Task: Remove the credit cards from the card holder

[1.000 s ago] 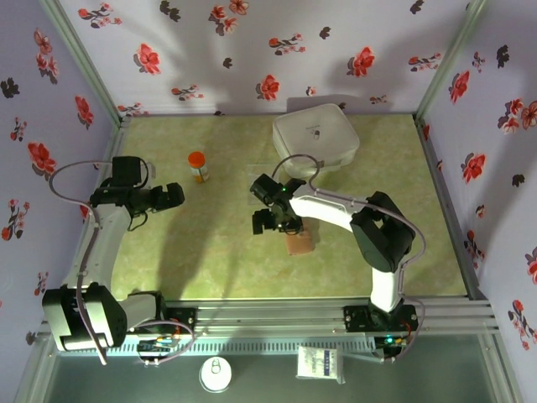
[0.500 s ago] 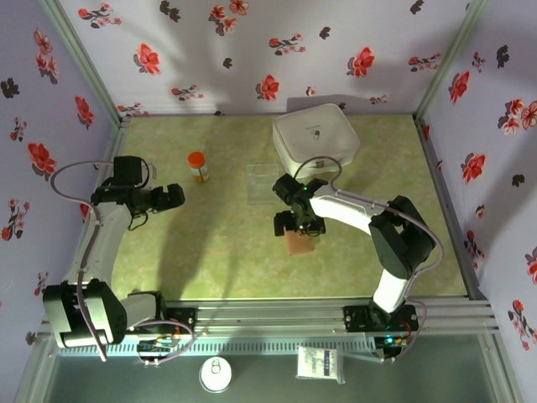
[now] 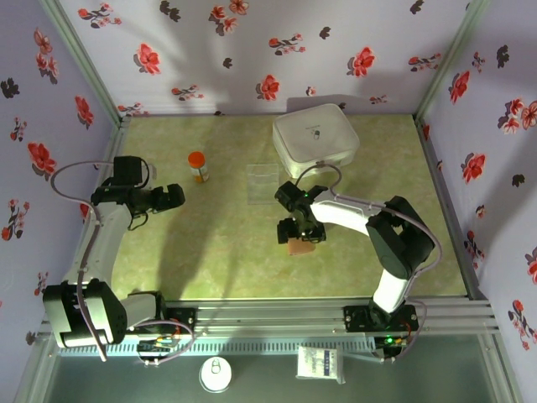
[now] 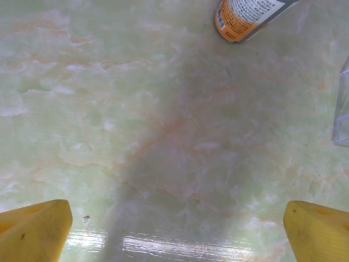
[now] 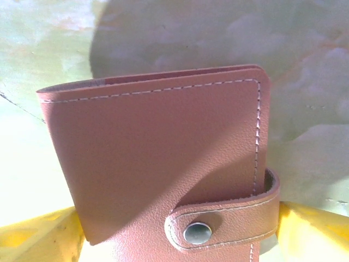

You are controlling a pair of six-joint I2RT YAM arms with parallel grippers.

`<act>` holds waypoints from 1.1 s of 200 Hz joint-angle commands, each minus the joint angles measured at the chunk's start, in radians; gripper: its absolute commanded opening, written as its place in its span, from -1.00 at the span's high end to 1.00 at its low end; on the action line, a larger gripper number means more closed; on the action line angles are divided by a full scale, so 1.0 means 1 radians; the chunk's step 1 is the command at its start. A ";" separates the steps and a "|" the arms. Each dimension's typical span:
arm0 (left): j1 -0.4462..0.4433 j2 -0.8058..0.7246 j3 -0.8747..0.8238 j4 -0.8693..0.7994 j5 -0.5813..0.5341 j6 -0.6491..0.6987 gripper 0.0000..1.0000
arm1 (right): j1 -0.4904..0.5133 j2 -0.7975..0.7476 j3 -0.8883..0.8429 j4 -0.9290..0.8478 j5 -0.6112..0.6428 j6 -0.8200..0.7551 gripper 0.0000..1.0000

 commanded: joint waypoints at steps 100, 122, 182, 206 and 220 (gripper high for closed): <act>0.009 -0.019 0.007 -0.032 0.007 0.021 -1.00 | 0.035 0.028 0.092 -0.054 0.001 0.015 -0.44; 0.009 -0.034 0.004 -0.025 0.029 0.019 -1.00 | 0.067 0.058 0.145 -0.086 0.022 0.033 -0.44; 0.009 -0.051 0.001 -0.019 0.093 0.007 -1.00 | 0.159 0.153 0.292 -0.122 0.047 0.124 -0.39; 0.009 -0.056 0.000 -0.015 0.124 -0.001 -1.00 | 0.180 0.156 0.301 -0.077 0.069 0.191 -0.38; 0.009 -0.067 -0.004 -0.009 0.130 -0.005 -1.00 | 0.183 0.159 0.302 -0.045 0.069 0.224 -0.39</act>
